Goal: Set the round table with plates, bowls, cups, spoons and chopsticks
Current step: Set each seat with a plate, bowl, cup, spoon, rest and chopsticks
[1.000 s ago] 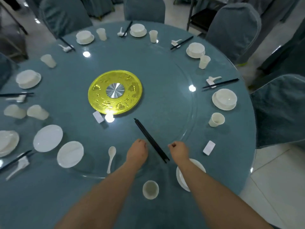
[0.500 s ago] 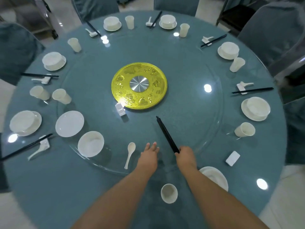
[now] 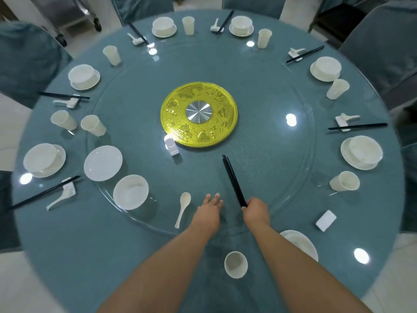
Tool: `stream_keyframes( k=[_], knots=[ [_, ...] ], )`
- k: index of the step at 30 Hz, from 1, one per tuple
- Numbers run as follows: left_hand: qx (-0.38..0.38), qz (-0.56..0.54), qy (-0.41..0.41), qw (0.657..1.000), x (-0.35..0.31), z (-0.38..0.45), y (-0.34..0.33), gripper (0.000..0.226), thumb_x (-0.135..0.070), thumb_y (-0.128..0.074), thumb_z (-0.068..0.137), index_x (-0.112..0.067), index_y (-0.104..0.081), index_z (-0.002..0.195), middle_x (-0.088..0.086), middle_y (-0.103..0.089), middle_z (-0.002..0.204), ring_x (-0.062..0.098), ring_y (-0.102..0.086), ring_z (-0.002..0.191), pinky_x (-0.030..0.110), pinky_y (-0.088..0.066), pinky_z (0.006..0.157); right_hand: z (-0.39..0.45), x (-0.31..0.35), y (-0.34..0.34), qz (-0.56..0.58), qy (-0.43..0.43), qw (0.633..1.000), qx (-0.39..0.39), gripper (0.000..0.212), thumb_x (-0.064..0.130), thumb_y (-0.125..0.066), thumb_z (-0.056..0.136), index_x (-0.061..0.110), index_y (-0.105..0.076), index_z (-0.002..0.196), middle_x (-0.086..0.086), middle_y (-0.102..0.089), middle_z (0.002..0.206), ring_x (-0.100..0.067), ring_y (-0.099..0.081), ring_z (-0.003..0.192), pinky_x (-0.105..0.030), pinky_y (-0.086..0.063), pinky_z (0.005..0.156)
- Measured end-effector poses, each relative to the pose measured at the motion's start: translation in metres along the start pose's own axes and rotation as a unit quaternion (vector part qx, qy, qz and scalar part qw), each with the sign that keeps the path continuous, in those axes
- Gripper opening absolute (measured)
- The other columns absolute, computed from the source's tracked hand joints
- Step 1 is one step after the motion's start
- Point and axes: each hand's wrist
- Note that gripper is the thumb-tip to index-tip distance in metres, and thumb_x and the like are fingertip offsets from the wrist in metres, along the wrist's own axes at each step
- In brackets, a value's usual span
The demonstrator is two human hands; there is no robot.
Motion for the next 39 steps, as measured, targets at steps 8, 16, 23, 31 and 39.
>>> stream_keyframes(
  k=[8, 16, 23, 31, 39],
  knots=[
    [0.014, 0.020, -0.004, 1.000, 0.000, 0.001, 0.004, 0.075, 0.001, -0.045, 0.090, -0.021, -0.015, 0.156, -0.010, 0.005, 0.163, 0.021, 0.004, 0.151, 0.043, -0.033, 0.114, -0.001, -0.001, -0.002, -0.016, 0.014, 1.000, -0.009, 0.028, 0.021, -0.056, 0.094, -0.001, -0.065, 0.109, -0.018, -0.064, 0.113, -0.033, -0.060, 0.107, -0.037, -0.051, 0.089],
    [-0.061, -0.110, 0.051, 0.991, -0.032, -0.005, 0.044, 0.029, -0.017, -0.043, 0.096, -0.007, -0.065, 0.111, 0.014, -0.065, 0.118, 0.033, -0.061, 0.113, 0.040, -0.052, 0.092, -0.020, -0.021, 0.024, 0.089, 0.049, 0.995, 0.014, 0.013, 0.018, -0.062, 0.090, 0.008, -0.070, 0.093, -0.010, -0.072, 0.092, -0.026, -0.065, 0.089, -0.027, -0.046, 0.072],
    [-0.134, -0.582, 0.083, 0.798, -0.110, -0.019, 0.049, 0.029, -0.033, -0.054, 0.097, -0.012, -0.061, 0.080, 0.009, -0.062, 0.070, 0.022, -0.058, 0.062, 0.039, -0.053, 0.070, -0.055, -0.056, 0.072, 0.147, 0.094, 0.983, 0.052, 0.027, 0.017, -0.066, 0.087, 0.026, -0.057, 0.063, 0.007, -0.054, 0.057, -0.014, -0.053, 0.060, -0.022, -0.040, 0.053],
    [-0.099, -0.694, 0.055, 0.711, -0.188, -0.029, 0.032, 0.012, -0.015, -0.063, 0.094, -0.003, -0.065, 0.092, 0.009, -0.056, 0.064, 0.017, -0.051, 0.057, 0.026, -0.047, 0.058, -0.074, -0.125, 0.113, 0.184, 0.092, 0.978, 0.042, 0.024, 0.015, -0.061, 0.091, 0.015, -0.060, 0.067, 0.005, -0.047, 0.054, -0.008, -0.040, 0.049, -0.015, -0.030, 0.045],
    [-0.059, -0.656, 0.048, 0.751, -0.250, -0.024, 0.003, 0.015, -0.014, -0.063, 0.093, -0.001, -0.067, 0.086, 0.010, -0.064, 0.066, 0.014, -0.060, 0.051, 0.023, -0.055, 0.056, -0.075, -0.184, 0.133, 0.180, 0.080, 0.980, 0.012, 0.030, 0.009, -0.055, 0.093, 0.022, -0.061, 0.067, 0.004, -0.046, 0.060, -0.013, -0.040, 0.059, -0.023, -0.030, 0.053]
  ],
)
Point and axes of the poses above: each hand's wrist, its own z-axis towards the middle knuckle, its own y-axis out of the back of the hand, x = y × z
